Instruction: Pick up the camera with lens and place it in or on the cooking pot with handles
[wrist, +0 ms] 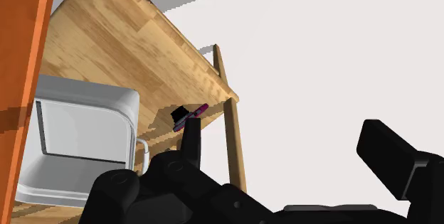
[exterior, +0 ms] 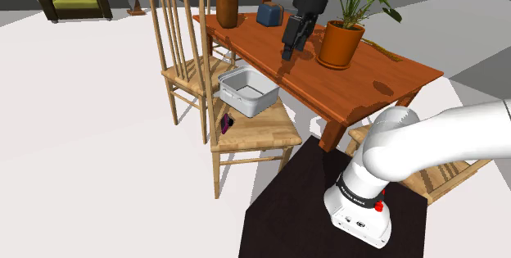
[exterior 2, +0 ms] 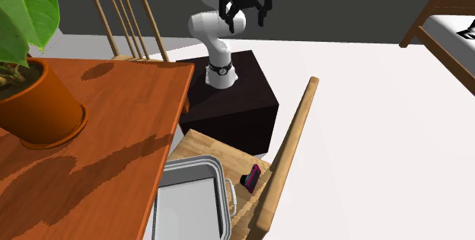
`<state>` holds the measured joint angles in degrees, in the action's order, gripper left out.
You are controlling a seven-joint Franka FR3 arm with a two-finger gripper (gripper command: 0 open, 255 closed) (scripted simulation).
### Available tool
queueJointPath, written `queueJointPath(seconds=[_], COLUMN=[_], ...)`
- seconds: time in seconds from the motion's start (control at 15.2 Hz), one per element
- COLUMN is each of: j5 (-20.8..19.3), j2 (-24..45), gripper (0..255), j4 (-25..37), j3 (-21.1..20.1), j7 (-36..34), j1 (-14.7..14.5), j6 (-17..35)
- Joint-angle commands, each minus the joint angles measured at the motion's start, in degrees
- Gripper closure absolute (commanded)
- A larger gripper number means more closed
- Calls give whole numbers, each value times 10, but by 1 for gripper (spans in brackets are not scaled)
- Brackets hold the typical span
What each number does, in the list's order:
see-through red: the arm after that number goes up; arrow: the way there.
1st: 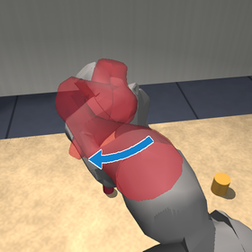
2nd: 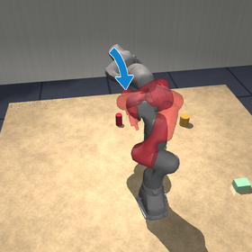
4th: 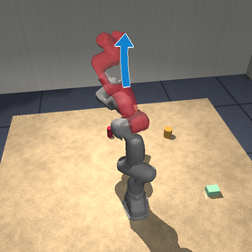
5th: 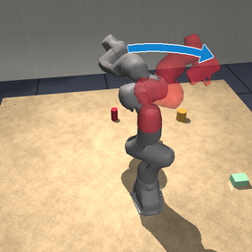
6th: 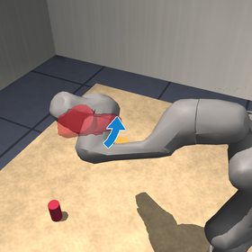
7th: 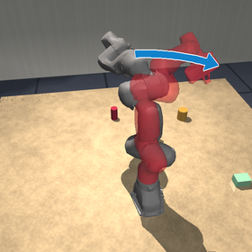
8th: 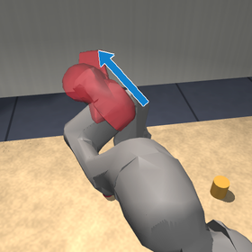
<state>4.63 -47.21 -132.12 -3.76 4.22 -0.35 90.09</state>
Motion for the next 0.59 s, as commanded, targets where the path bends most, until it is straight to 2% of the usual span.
queueJointPath(seconds=[0.0,0.53], j5=[0,22], j2=[0,59], gripper=[0,0], j4=[0,-102], j3=[0,21], j7=[0,-2], j1=[0,18], j6=[0,180])
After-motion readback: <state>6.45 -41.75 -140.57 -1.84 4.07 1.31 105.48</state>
